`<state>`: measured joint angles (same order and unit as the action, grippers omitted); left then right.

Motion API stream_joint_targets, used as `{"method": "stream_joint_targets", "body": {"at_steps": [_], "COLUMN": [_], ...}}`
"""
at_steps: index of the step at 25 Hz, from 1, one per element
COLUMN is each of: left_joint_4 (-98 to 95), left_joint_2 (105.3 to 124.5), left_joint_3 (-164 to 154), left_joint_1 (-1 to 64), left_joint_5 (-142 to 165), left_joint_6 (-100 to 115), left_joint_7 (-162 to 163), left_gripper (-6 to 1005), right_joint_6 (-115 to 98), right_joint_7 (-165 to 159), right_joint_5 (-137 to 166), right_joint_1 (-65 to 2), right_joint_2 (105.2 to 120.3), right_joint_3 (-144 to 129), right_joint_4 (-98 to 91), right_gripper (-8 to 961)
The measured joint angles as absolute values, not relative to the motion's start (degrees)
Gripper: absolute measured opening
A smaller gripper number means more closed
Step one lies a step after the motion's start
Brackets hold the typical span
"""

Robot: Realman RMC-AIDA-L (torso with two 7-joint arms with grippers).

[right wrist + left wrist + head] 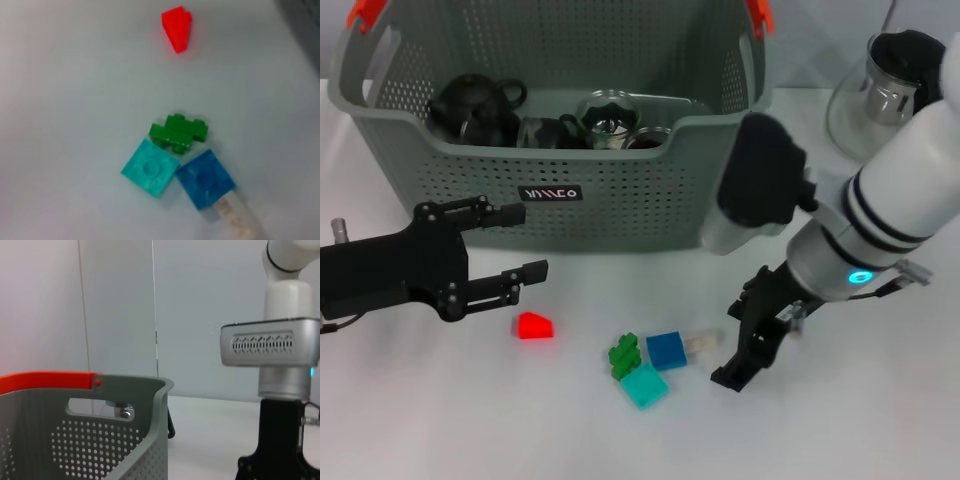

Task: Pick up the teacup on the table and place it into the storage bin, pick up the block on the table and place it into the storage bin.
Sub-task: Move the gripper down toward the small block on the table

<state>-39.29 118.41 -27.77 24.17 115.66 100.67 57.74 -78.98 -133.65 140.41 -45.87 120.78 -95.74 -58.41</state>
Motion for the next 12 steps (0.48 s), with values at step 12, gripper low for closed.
{"method": "stream_joint_targets", "body": {"at_steps": [12], "left_joint_4": [-39.0], "left_joint_2": [118.47], "left_joint_3": [-27.9], "left_joint_1": [24.2], "left_joint_5": [115.7], "left_joint_6": [100.6], "left_joint_7": [57.6], "left_gripper": [675], "right_joint_6": [-69.7], "right_joint_7": [-135.6], "right_joint_5": [140.1], "right_joint_1": [-46.6], "right_joint_2": [120.94], "right_joint_3": [-103.5], "right_joint_4": [-56.3], "right_gripper": [942]}}
